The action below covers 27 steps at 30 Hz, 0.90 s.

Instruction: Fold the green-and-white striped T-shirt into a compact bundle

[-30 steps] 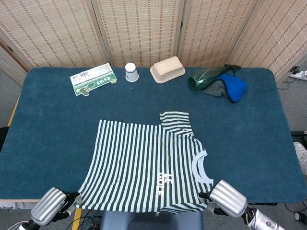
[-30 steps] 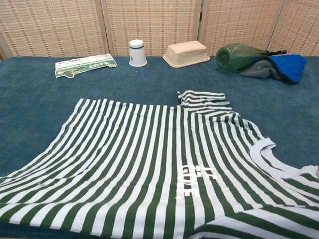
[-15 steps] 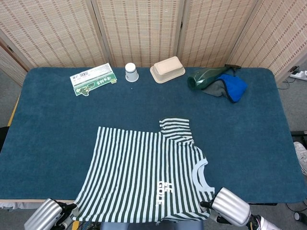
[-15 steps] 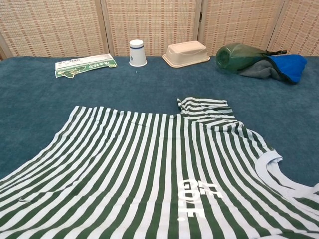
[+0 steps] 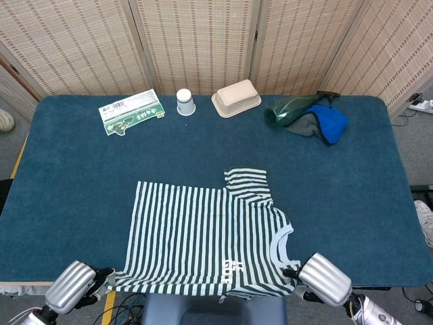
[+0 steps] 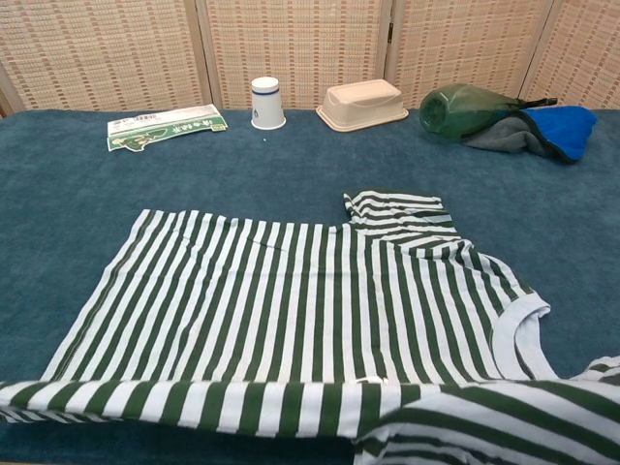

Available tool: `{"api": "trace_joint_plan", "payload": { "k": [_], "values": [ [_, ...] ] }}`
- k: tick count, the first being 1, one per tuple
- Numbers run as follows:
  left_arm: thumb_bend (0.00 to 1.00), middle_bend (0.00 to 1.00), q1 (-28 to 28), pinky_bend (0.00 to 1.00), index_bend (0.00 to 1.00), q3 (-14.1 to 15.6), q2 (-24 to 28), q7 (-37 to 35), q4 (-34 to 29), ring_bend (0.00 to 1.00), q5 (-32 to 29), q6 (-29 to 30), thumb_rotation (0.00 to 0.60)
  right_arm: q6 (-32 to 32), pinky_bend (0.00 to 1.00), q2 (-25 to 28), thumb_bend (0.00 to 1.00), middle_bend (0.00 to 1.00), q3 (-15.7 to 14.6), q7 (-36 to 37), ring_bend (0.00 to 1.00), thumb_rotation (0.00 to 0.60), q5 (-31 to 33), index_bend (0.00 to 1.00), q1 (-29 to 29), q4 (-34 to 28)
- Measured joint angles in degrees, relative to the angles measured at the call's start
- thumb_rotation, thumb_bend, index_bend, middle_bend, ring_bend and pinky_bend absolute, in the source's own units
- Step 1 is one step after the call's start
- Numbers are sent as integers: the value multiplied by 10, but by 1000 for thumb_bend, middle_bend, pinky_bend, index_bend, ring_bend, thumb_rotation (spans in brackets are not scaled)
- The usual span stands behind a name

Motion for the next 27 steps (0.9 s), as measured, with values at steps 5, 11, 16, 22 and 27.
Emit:
{"api": "trace_joint_plan", "payload": {
  "k": [5, 11, 16, 22, 27],
  "values": [
    [514, 935, -42, 985, 567, -45, -11, 10, 4, 836, -48, -59, 600, -29, 1000, -11, 555, 942, 27, -14, 1000, 600, 50, 682, 3, -10],
    [514, 934, -98, 985, 566, -89, -29, 27, 20, 834, -100, -141, 600, -70, 1000, -38, 565, 942, 65, -35, 1000, 600, 117, 682, 13, -18],
    [514, 934, -146, 985, 568, -123, -52, 36, 46, 833, -147, -209, 600, -102, 1000, -73, 567, 942, 106, -62, 1000, 600, 167, 682, 28, -10],
    [514, 933, -196, 985, 569, -159, -92, 43, 100, 830, -199, -268, 600, -124, 1000, -104, 567, 942, 138, -89, 1000, 600, 214, 687, 41, 9],
    [514, 931, -222, 984, 569, -178, -117, 43, 144, 829, -236, -298, 600, -131, 1000, -128, 567, 942, 161, -107, 1000, 600, 249, 691, 49, 31]
  ]
}}
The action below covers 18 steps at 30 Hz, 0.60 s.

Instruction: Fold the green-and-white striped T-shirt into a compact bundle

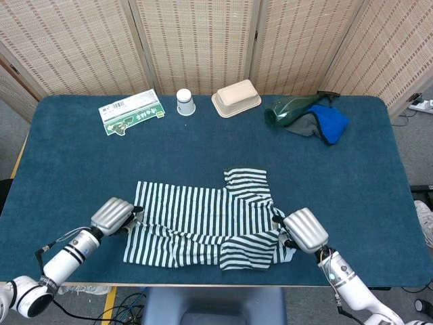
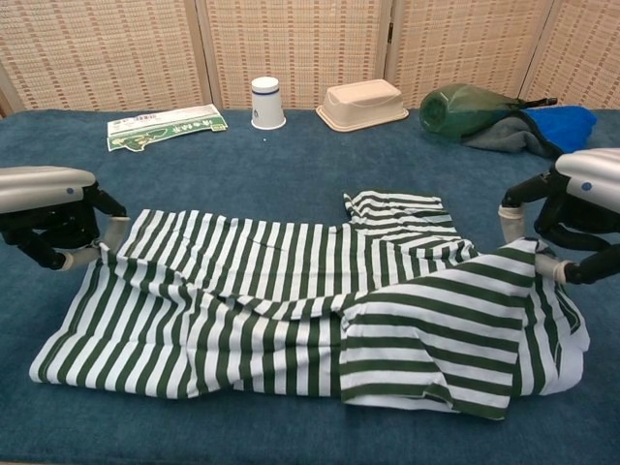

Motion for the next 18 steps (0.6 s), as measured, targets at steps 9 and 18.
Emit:
{"api": "trace_joint_plan", "payload": {
  "k": [9, 18],
  "values": [
    [514, 926, -27, 982, 568, -14, -21, -10, 56, 827, -46, -36, 600, -21, 1000, -26, 567, 942, 20, -12, 1000, 600, 45, 691, 15, 38],
    [514, 926, -55, 982, 566, -23, -42, -10, 103, 826, -79, -71, 600, -31, 1000, -54, 567, 942, 36, -19, 1000, 600, 64, 691, 35, 64]
  ]
}}
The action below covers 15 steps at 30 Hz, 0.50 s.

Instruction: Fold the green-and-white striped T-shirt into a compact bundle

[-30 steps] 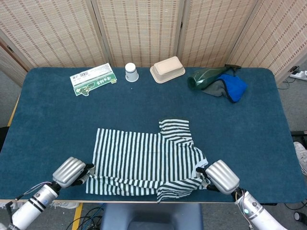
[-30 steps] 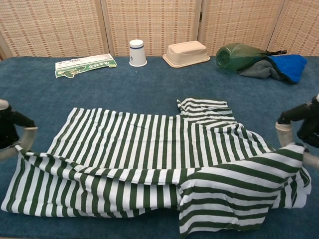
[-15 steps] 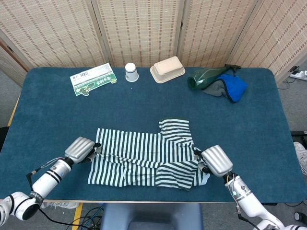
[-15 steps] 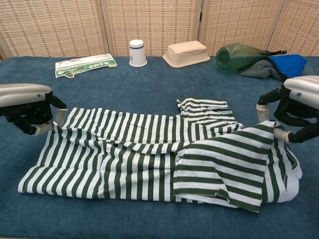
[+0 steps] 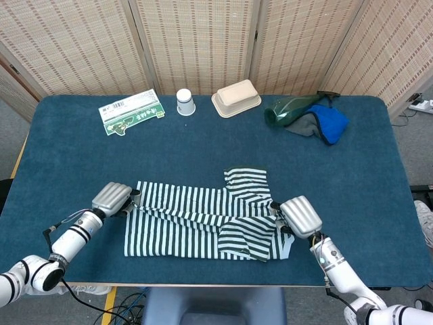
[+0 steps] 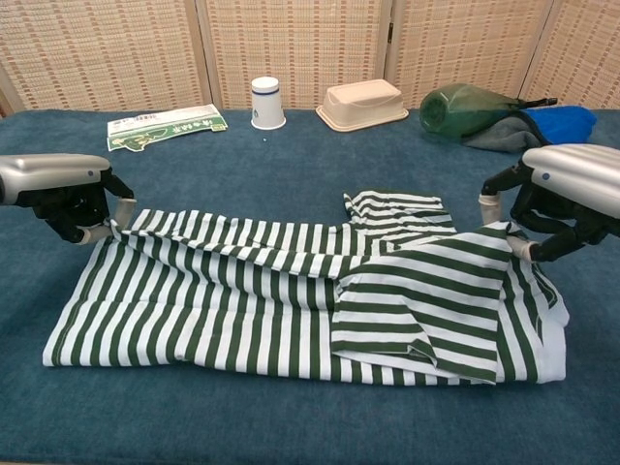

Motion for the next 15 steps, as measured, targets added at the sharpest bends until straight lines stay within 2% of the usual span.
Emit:
{"api": "trace_joint_plan", "payload": {
  "k": [15],
  "values": [
    [514, 924, -45, 980, 556, -11, -33, 40, 67, 824, -72, -59, 600, -4, 1000, -29, 567, 942, 22, -16, 1000, 600, 34, 691, 21, 45]
  ]
}}
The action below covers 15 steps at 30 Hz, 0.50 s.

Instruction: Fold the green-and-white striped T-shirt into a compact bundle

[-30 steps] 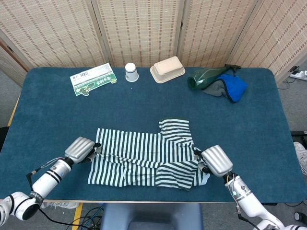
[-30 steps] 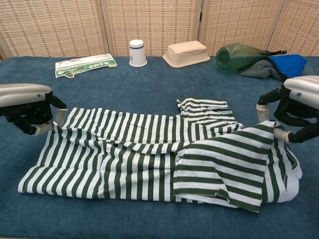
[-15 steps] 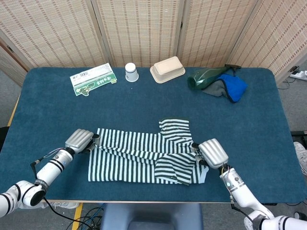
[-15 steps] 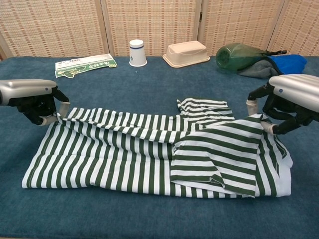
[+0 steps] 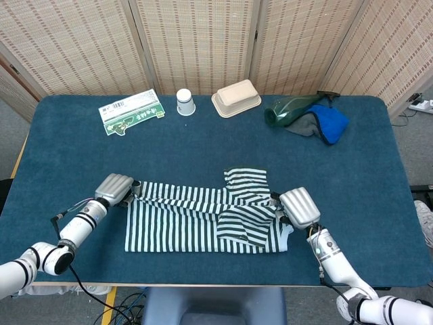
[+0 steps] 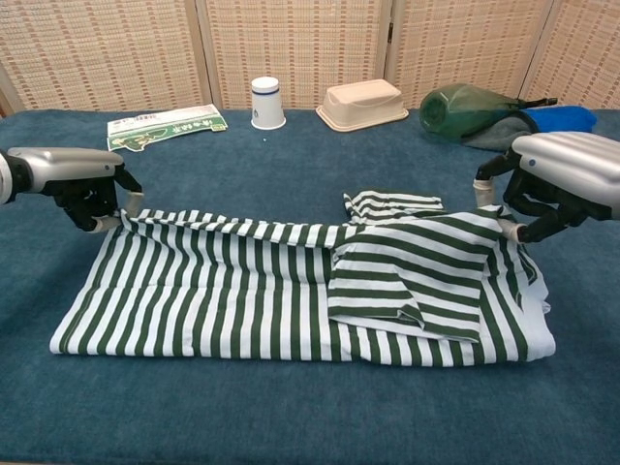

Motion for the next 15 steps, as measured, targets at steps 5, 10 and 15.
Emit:
{"api": "trace_joint_plan", "payload": {
  "k": [5, 10, 15],
  "values": [
    [514, 923, -14, 980, 549, -3, -13, 11, 22, 822, -23, -18, 600, -2, 1000, -10, 568, 942, 3, -2, 1000, 600, 2, 691, 8, 13],
    [514, 920, -26, 979, 543, -3, -23, 21, 41, 817, -43, -33, 600, -4, 1000, -21, 568, 942, 4, -3, 1000, 600, 4, 691, 16, 30],
    [514, 920, -34, 979, 536, -1, -33, 30, 59, 817, -61, -42, 600, -13, 1000, -29, 567, 942, 3, -5, 1000, 600, 13, 691, 21, 45]
  ]
}}
